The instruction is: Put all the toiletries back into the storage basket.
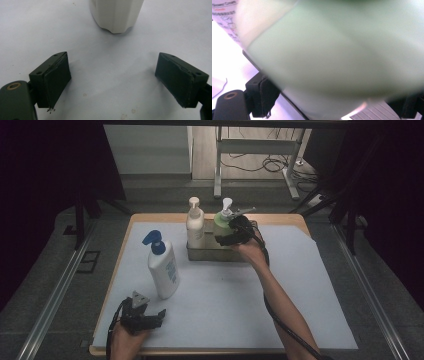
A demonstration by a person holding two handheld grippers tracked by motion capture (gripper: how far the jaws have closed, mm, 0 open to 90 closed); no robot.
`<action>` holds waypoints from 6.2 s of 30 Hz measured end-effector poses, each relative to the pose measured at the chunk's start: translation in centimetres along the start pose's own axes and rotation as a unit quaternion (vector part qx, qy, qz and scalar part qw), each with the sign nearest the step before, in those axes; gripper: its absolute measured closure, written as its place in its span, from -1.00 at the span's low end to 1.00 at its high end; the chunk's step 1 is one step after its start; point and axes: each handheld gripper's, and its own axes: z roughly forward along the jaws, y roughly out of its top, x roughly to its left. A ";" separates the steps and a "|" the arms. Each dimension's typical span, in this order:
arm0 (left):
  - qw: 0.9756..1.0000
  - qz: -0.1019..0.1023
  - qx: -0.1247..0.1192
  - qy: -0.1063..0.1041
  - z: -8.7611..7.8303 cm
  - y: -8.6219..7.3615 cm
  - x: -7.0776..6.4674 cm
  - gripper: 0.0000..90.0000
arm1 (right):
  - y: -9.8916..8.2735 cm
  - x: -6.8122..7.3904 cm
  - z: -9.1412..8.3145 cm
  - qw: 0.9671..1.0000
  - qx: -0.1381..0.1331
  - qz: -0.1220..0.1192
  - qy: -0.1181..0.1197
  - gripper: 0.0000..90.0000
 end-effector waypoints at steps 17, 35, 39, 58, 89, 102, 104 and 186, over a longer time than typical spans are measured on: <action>1.000 0.000 -0.001 0.000 0.0 0.0 0.0 -0.73 | -1.8 -0.5 -3.3 1.000 -0.005 -0.002 0.012 -0.51; 1.000 0.000 -0.002 0.001 0.0 -0.1 0.0 -0.73 | -3.7 -2.5 -4.3 1.000 0.007 -0.003 -0.017 0.39; 1.000 0.000 -0.002 0.001 0.0 -0.1 0.0 -0.73 | -3.5 -3.1 -4.0 1.000 0.006 0.006 -0.026 0.67; 1.000 0.000 -0.002 0.001 0.0 -0.1 0.0 -0.73 | -2.5 -4.0 -1.0 0.998 0.017 0.043 -0.048 0.99; 1.000 0.000 -0.001 0.001 0.0 0.0 0.0 -0.73 | -2.6 -2.5 1.2 0.999 0.035 0.035 -0.021 0.99; 1.000 0.000 -0.001 0.001 0.0 0.0 0.0 -0.73 | -2.8 -1.5 1.8 0.999 0.036 0.033 -0.010 0.99; 1.000 0.000 -0.001 0.001 0.0 0.0 0.0 -0.73 | -2.8 -1.4 1.9 0.999 0.037 0.030 -0.009 0.99; 1.000 0.000 0.000 0.000 0.0 0.0 0.0 -0.73 | -8.4 2.0 -8.8 0.997 0.025 -0.061 0.026 -1.00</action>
